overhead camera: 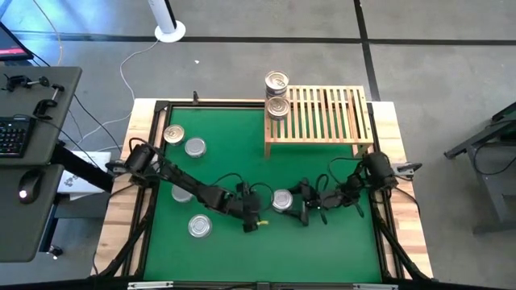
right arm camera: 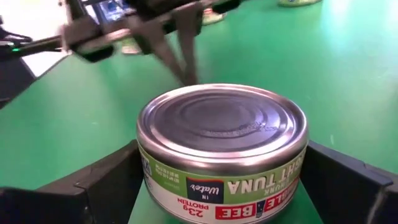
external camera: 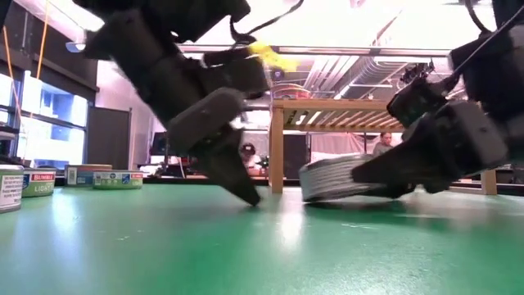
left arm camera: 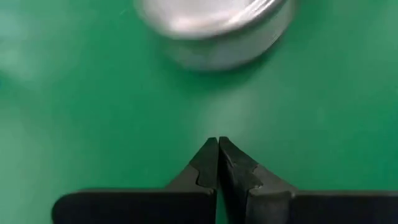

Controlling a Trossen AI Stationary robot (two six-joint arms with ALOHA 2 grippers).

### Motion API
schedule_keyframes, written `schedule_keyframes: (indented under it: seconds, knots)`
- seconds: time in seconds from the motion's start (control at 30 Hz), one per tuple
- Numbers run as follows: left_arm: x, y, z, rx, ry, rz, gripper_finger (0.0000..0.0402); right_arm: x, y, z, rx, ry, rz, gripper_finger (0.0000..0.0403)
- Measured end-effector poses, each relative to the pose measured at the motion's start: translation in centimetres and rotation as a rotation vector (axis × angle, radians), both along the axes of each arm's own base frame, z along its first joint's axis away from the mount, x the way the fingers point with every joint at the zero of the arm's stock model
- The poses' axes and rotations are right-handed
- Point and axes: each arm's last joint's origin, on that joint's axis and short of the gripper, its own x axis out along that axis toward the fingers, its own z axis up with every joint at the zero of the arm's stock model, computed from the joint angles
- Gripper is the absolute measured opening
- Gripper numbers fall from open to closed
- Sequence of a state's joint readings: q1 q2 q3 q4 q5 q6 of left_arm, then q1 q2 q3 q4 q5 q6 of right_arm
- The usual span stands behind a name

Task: Stack canned seafood by type on shelf
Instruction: Put the green tuna can on the shelf

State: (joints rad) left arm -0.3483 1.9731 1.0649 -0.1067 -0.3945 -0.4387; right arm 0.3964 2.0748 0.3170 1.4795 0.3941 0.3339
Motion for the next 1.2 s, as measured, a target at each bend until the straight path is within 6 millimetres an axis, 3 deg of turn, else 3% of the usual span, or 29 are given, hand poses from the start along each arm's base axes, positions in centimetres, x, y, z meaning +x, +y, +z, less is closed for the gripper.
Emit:
schedule_keyframes:
  seconds: [0.2,0.37,0.63,0.8,0.93,1.2]
  knots:
    - [-1.0,0.3,0.0,0.097,0.055,0.063,0.0,-1.2,0.4,2.5,-0.029,-0.015,-0.034,0.0378]
    - [-1.0,0.4,0.0,0.121,0.051,0.075,0.0,-1.6,1.0,5.8,-0.075,-0.088,-0.055,0.0378]
    - [-1.1,0.5,-0.1,0.164,0.044,0.089,0.0,-1.7,0.7,13.3,-0.228,-0.078,-0.174,0.0378]
    - [-1.1,0.3,-0.1,0.204,0.022,0.1,0.0,-3.3,-2.3,18.8,-0.265,0.021,-0.357,0.0378]
    - [-1.1,0.1,0.0,0.249,-0.014,0.12,0.0,-5.3,-6.1,21.8,-0.286,0.129,-0.562,0.0378]
    - [-0.4,0.1,-0.1,0.292,-0.08,0.137,0.0,-7.8,-13.8,23.0,-0.276,0.246,-0.928,0.0378]
